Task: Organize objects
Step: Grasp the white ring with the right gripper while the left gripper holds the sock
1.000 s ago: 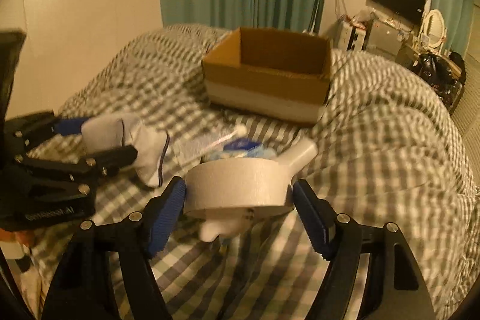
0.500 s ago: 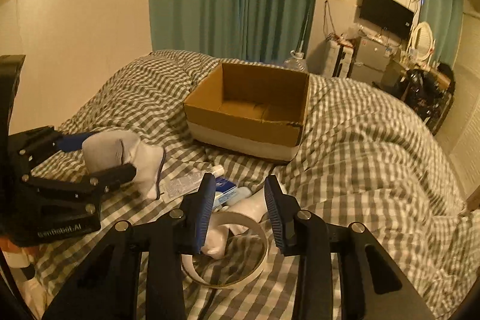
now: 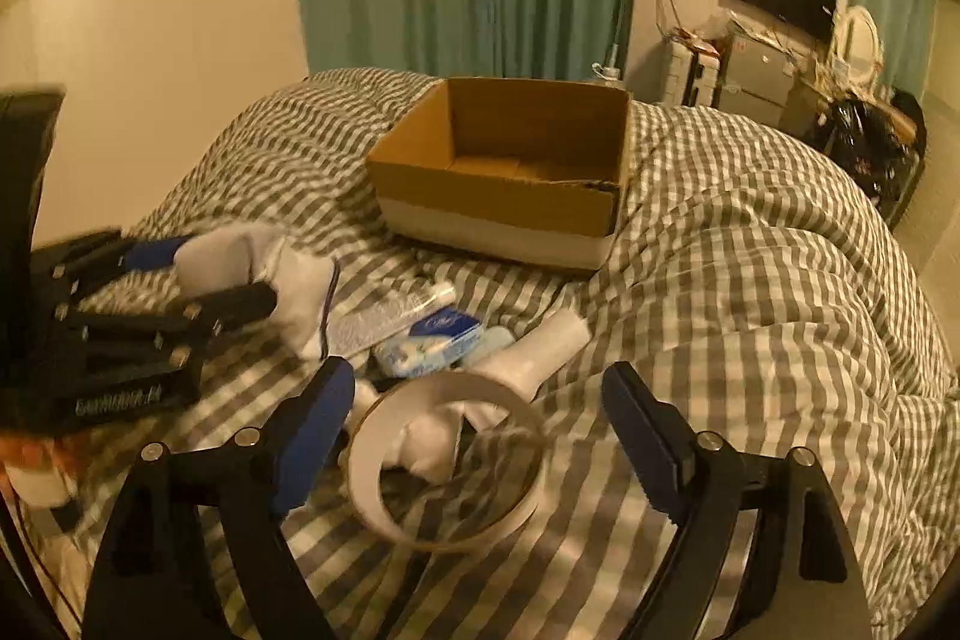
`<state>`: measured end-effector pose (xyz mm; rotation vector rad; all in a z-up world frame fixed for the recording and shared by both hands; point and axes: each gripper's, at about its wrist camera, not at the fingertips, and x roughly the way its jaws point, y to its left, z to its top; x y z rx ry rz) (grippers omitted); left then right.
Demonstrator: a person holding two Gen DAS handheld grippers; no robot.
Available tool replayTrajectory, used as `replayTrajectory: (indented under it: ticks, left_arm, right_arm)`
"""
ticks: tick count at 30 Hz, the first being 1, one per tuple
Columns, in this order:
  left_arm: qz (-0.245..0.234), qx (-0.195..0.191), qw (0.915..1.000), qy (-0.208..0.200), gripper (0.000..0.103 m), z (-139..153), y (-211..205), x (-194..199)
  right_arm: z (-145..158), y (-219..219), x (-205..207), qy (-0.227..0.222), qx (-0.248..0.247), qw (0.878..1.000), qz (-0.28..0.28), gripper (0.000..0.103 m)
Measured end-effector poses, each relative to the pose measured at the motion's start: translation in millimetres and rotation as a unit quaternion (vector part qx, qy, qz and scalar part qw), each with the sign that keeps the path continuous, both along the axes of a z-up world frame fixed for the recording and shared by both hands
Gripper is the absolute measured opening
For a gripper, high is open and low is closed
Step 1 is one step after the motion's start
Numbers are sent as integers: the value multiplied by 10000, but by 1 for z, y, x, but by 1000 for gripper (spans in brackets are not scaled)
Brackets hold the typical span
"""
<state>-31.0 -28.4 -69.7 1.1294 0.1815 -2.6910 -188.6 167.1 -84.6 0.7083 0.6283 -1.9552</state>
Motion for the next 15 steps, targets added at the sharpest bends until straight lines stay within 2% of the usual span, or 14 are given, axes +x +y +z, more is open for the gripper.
replayTrajectory:
  ticks: [7,15]
  left_arm:
    - [63,36,10000,25,69,0,-2,12]
    - [78,69,9999,-30,69,-2,-2,13]
  right_arm:
    - [-23,-8,16,272,524,9982,64,87]
    - [-34,-11,14,437,753,9962,-13,90]
